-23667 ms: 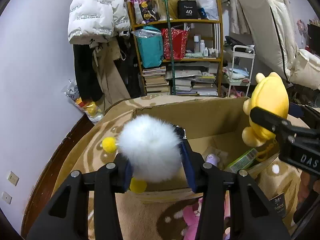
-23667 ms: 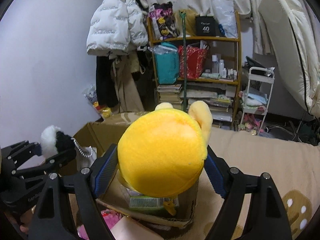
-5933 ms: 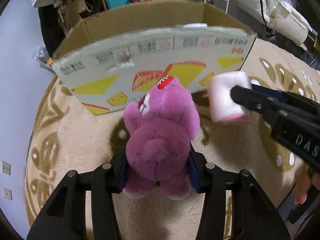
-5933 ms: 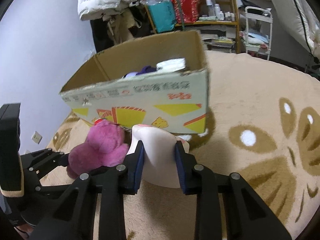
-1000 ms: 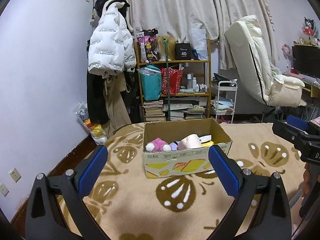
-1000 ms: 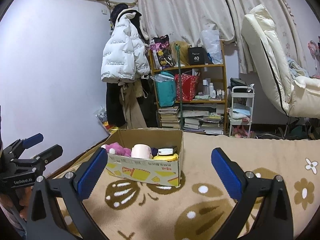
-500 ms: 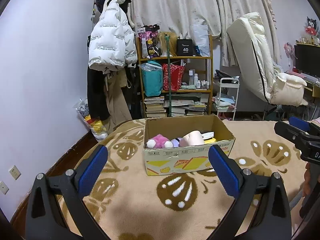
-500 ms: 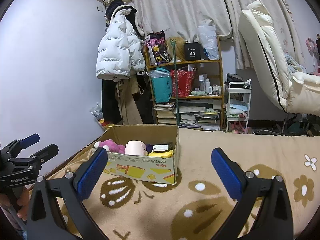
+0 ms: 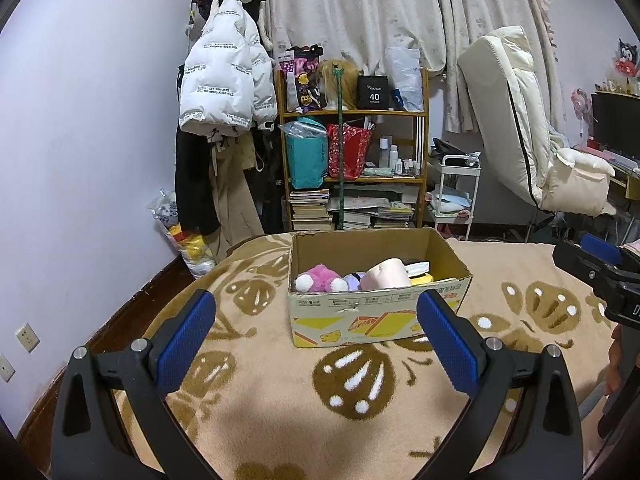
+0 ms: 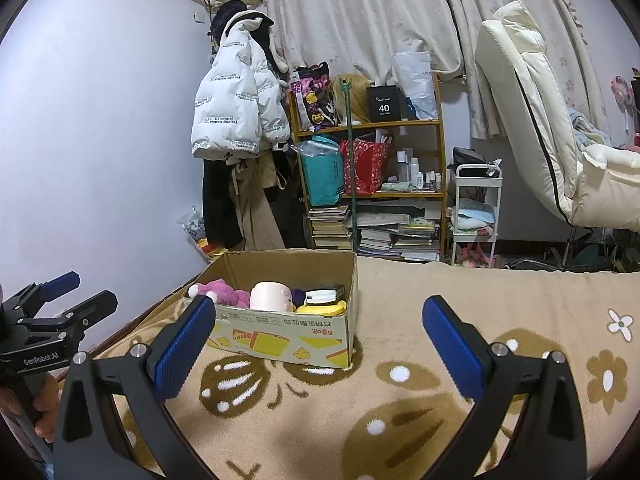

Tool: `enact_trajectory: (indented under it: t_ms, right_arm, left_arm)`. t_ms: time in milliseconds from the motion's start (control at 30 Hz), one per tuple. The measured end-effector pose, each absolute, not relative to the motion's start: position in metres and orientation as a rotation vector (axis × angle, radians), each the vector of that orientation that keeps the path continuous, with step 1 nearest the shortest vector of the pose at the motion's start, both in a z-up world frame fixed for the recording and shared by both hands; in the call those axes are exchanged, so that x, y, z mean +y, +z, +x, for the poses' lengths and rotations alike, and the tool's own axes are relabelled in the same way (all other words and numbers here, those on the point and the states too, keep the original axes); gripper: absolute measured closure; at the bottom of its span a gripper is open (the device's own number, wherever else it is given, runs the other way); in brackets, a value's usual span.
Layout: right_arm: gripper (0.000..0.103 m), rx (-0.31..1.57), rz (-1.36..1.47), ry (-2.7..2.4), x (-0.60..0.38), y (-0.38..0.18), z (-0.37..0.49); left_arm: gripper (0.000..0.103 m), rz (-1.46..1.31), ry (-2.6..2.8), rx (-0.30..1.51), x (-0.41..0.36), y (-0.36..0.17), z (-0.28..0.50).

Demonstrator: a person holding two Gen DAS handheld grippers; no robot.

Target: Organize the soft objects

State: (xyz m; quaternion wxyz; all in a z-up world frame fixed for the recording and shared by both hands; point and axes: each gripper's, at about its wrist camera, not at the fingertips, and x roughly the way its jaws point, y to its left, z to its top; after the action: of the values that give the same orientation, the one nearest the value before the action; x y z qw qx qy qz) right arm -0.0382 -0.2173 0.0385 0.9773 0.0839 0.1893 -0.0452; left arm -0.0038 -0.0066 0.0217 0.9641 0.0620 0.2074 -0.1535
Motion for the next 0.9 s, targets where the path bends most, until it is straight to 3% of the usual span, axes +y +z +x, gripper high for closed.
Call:
enact_trajectory:
  t_ms: [900]
  right_arm:
    - [0.0, 0.38, 0.166, -0.096, -0.2163, 0.0385, -0.04]
  left_arm:
    - [0.003, 0.134, -0.324, 0.436, -0.0096, 0.017, -0.0015]
